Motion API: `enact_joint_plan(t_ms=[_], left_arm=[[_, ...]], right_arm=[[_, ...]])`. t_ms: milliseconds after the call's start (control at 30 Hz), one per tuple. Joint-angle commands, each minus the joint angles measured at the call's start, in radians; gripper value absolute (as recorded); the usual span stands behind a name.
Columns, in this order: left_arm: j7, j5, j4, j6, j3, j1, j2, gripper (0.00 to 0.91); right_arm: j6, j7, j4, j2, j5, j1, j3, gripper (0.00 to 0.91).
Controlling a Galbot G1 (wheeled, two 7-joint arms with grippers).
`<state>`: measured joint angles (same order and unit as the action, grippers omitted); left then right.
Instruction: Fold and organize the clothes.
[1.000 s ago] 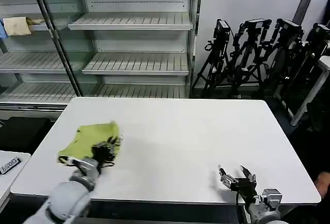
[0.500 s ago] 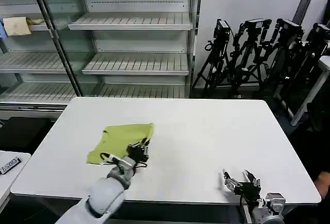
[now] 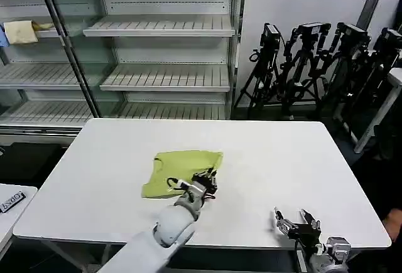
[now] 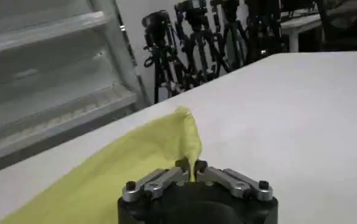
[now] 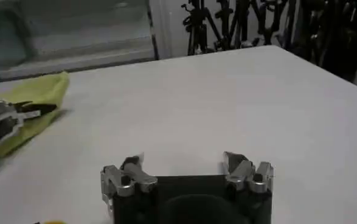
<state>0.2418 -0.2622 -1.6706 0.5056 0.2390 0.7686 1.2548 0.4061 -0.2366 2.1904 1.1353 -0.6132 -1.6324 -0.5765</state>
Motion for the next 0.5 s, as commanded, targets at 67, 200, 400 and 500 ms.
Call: enact_joint_plan(t_ms=[67, 200, 400, 500], left_arm=[[0.061, -0.107, 0.159, 0.006, 0.078, -0.125, 0.167, 0.04], [0.052, -0.177, 0.136, -0.028, 0.079, -0.131, 0.178, 0.907], [0.026, -0.322, 0.034, -0.062, 0.066, -0.127, 0.151, 0.907], [0.017, -0.317, 0.027, -0.072, 0.063, -0.12, 0.134, 0.907]], right_arm=[[0.003, -0.001, 0.011, 0.004, 0.004, -0.005, -0.003, 0.907], [0.003, 0.0, 0.02, 0.004, 0.01, -0.007, -0.005, 0.907], [0.006, 0.003, 0.037, 0.0, 0.021, -0.009, -0.005, 0.907], [0.011, 0.004, 0.041, -0.003, 0.027, 0.0, -0.001, 0.907]])
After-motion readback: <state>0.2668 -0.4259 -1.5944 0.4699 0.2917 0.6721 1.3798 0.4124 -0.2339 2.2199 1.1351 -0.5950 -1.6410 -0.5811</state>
